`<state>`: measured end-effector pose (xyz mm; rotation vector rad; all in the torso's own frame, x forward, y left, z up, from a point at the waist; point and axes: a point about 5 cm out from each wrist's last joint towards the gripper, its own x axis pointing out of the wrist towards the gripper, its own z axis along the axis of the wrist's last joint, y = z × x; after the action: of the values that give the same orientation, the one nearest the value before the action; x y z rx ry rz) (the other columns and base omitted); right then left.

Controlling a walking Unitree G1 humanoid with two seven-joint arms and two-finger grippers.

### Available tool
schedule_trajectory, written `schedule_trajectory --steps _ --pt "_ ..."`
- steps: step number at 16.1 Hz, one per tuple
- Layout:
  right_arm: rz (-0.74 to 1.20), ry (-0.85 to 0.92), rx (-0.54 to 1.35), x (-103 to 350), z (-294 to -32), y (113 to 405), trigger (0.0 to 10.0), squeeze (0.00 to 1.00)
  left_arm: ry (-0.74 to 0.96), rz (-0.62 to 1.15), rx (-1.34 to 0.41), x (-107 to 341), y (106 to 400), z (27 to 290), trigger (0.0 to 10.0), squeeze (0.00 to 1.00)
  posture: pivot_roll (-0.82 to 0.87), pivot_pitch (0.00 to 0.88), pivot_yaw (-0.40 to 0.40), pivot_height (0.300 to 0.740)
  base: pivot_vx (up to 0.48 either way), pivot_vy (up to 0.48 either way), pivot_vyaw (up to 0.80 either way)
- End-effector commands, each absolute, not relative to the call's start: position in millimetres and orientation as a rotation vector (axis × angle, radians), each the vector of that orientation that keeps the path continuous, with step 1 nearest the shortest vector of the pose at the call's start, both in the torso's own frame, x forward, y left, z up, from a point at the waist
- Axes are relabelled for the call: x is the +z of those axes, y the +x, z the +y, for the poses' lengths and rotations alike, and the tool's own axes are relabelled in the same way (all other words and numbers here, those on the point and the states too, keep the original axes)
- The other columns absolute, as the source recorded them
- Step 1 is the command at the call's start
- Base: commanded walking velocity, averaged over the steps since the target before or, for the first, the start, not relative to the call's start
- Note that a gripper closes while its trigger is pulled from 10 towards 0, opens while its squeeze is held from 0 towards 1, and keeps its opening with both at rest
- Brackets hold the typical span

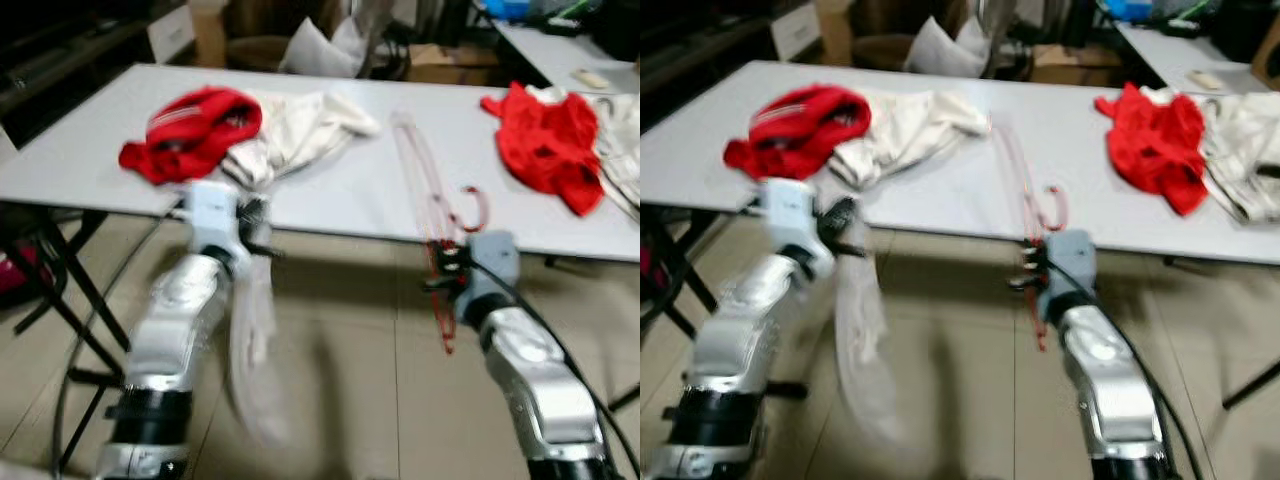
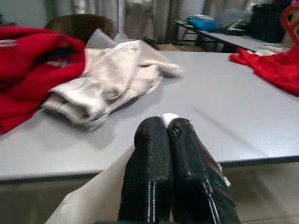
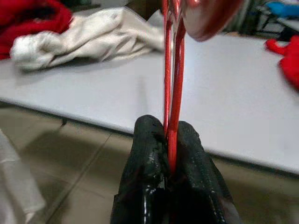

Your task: Hang hanger

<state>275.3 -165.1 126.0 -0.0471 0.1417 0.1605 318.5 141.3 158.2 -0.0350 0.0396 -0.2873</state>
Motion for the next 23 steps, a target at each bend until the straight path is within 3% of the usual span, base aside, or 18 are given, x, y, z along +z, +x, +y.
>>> schedule_trajectory --steps 1,9,14,18,23 --pt "0.118 -0.050 0.176 131 -159 276 10.0 0.00 -0.021 0.008 -0.274 168 322 148 10.0 0.00 -0.17 0.000 0.011 0.740 0.480 0.000 0.00" --pt "0.125 -0.033 0.207 132 -159 281 10.0 0.00 -0.008 -0.008 -0.302 173 326 148 10.0 0.00 -0.15 0.000 0.006 0.740 0.480 0.000 -0.55" --pt "0.108 -0.092 0.218 137 -168 281 10.0 0.00 0.008 -0.032 -0.356 183 329 145 10.0 0.00 -0.14 0.000 0.013 0.740 0.464 0.000 0.00" --pt "0.117 -0.236 0.509 149 -169 266 10.0 0.00 0.034 -0.021 -0.329 197 347 153 10.0 0.00 -0.14 0.000 0.018 0.740 0.292 0.000 0.00" --pt "0.195 -0.435 0.807 178 -211 236 10.0 0.00 0.206 -0.102 -0.347 245 388 157 10.0 0.00 -0.13 0.000 0.014 0.740 0.000 0.000 0.00"
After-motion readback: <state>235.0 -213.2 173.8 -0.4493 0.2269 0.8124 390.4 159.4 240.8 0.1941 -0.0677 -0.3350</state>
